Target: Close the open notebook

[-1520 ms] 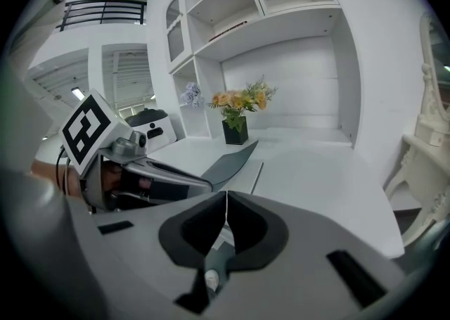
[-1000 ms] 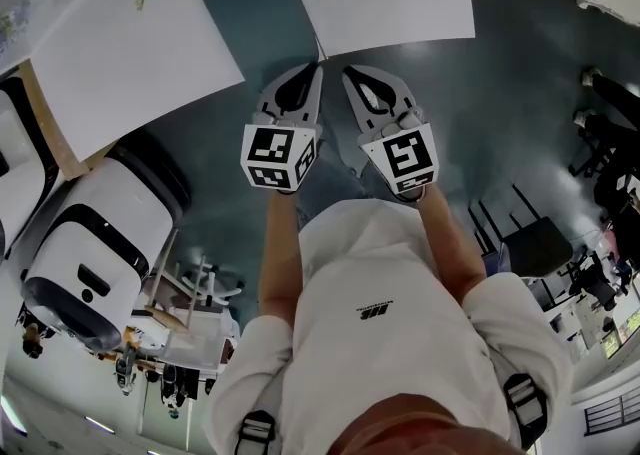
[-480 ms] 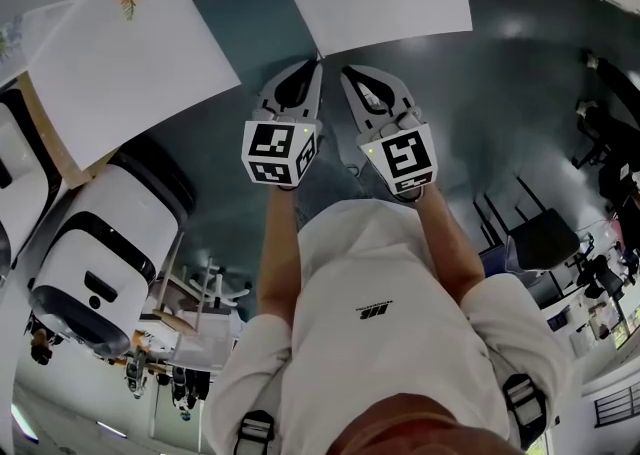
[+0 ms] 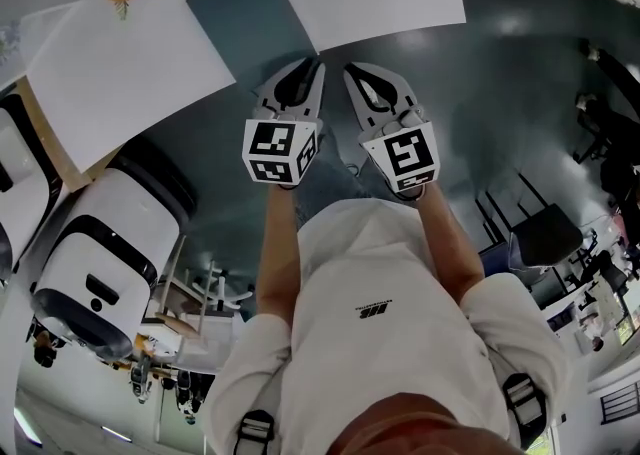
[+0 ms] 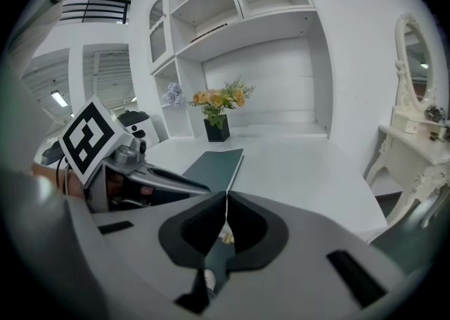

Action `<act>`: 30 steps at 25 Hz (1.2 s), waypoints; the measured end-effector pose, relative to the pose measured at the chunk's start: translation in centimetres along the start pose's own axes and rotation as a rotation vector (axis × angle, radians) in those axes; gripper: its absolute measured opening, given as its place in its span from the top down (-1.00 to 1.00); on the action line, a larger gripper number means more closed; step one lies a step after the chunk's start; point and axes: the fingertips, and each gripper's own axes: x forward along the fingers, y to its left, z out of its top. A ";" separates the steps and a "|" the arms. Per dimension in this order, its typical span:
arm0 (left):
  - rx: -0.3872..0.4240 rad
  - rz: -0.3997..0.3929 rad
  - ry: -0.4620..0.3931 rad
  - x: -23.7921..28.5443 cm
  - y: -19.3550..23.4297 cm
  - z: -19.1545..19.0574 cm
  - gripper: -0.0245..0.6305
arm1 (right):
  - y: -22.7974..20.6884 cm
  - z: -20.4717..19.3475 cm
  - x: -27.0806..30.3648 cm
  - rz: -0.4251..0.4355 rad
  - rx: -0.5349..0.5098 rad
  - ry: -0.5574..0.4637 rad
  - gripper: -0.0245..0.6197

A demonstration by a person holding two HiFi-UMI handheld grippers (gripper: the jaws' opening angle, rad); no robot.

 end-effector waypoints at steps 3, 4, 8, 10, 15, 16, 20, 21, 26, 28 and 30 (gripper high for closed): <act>0.003 0.009 -0.017 -0.8 -0.3 0.4 0.93 | -0.2 0.4 -0.7 -0.001 0.005 -0.017 0.93; 0.004 0.014 -0.024 -1.0 -0.3 0.7 0.93 | -0.3 0.5 -0.8 0.000 0.006 -0.023 0.93; 0.010 0.035 -0.054 -2.1 -0.5 1.4 0.93 | -0.5 1.0 -1.3 0.008 -0.003 -0.048 0.93; 0.013 0.042 -0.066 -2.6 -0.8 1.8 0.93 | -0.6 1.4 -1.6 0.011 -0.006 -0.059 0.93; 0.018 0.060 -0.092 -4.1 -1.6 2.4 0.93 | -0.5 2.1 -2.3 0.016 -0.012 -0.080 0.94; 0.019 0.064 -0.095 -4.3 -1.7 2.5 0.93 | -0.5 2.2 -2.5 0.019 -0.015 -0.083 0.94; 0.022 0.080 -0.110 -5.1 -2.1 3.0 0.93 | -0.2 2.8 -3.1 0.032 -0.024 -0.093 0.94; 0.022 0.084 -0.115 -5.3 -2.1 3.2 0.93 | -0.1 3.0 -3.2 0.035 -0.027 -0.096 0.93; 0.022 0.105 -0.136 -6.3 -2.2 4.1 0.93 | 0.2 3.9 -3.7 0.047 -0.041 -0.106 0.93; 0.023 0.111 -0.141 -6.7 -2.2 4.2 0.93 | 0.4 4.3 -3.8 0.052 -0.046 -0.111 0.93; 0.022 0.116 -0.144 -7.1 -2.2 4.3 0.93 | 0.7 4.5 -3.9 0.058 -0.051 -0.115 0.93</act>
